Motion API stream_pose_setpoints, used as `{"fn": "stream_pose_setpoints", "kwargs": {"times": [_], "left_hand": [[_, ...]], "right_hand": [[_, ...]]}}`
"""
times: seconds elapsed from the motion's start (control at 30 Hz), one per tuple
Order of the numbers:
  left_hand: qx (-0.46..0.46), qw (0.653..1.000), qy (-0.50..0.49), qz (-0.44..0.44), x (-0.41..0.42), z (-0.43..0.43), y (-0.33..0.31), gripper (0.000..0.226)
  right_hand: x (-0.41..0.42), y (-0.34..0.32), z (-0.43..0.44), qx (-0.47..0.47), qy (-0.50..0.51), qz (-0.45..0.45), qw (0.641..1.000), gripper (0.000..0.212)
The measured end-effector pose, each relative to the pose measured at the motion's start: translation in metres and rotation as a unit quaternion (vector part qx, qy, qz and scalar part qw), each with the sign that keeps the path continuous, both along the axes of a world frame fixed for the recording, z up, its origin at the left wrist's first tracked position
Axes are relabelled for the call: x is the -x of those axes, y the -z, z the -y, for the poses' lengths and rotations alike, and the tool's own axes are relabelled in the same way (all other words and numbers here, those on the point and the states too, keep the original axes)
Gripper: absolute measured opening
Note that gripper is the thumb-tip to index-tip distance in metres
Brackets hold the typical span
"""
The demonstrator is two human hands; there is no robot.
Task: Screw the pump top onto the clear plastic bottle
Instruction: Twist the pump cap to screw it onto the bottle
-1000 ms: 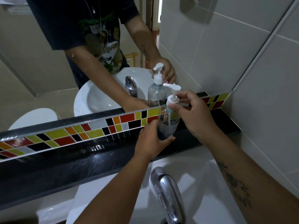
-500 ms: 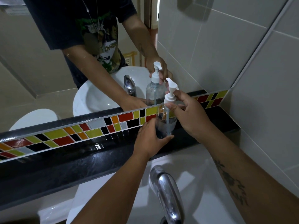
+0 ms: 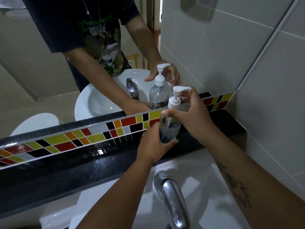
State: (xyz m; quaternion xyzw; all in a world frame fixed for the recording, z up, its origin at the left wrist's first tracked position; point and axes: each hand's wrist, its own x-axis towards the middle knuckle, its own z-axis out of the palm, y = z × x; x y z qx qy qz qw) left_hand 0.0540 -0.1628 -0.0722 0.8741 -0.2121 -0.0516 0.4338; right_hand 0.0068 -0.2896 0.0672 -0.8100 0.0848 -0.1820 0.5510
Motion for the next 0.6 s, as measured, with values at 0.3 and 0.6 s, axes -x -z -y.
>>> {"fn": "stream_pose_setpoints", "kwargs": {"times": [0.3,0.6], "left_hand": [[0.001,1.000,-0.004,0.007,0.000,0.001,-0.001,0.061],[0.007,1.000,0.001,0.014,0.001,0.000,-0.001,0.068]], "right_hand": [[0.006,0.005,0.009,-0.037,-0.048,-0.037,0.998,0.041],[-0.001,-0.003,0.000,0.020,0.022,-0.011,1.000,0.046]]}}
